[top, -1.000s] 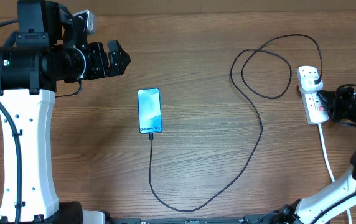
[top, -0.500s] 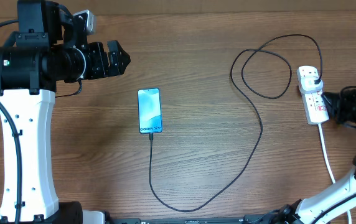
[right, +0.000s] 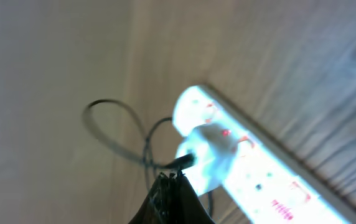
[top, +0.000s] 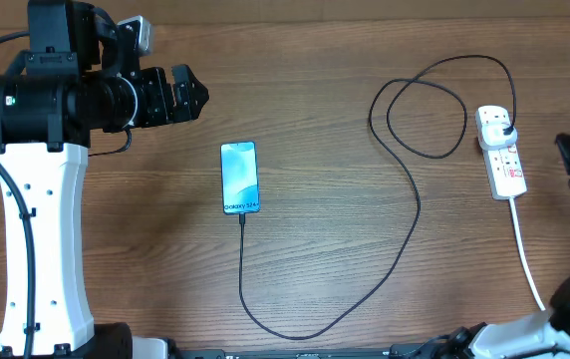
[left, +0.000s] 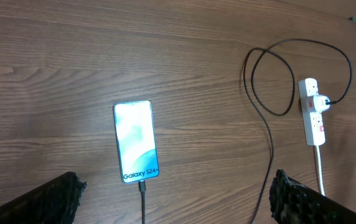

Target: Plug charger to phone and switch on socket

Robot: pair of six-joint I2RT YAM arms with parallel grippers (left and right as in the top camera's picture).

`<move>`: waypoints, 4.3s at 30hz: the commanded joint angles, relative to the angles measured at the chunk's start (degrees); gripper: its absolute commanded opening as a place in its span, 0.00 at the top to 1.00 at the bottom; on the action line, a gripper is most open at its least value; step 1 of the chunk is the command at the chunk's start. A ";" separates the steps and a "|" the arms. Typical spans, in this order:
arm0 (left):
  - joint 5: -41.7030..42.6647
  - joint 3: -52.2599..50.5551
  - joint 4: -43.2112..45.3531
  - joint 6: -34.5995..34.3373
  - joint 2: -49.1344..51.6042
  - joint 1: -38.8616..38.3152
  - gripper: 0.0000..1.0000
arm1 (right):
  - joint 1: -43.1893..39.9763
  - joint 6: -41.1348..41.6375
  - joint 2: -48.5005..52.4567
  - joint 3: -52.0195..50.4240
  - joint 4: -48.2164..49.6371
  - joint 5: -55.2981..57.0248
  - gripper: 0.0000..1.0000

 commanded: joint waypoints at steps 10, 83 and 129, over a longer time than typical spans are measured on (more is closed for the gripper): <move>0.22 0.52 0.17 -0.35 0.31 0.11 0.00 | 6.82 -5.03 -16.41 0.37 -4.46 -0.11 0.96; 0.22 0.52 0.15 -0.35 0.31 0.11 0.01 | 47.06 -26.86 -43.91 0.85 -20.87 30.69 0.81; 0.22 0.52 0.17 -0.35 0.31 0.11 0.00 | 47.17 -27.32 -45.46 0.17 -26.16 33.73 0.00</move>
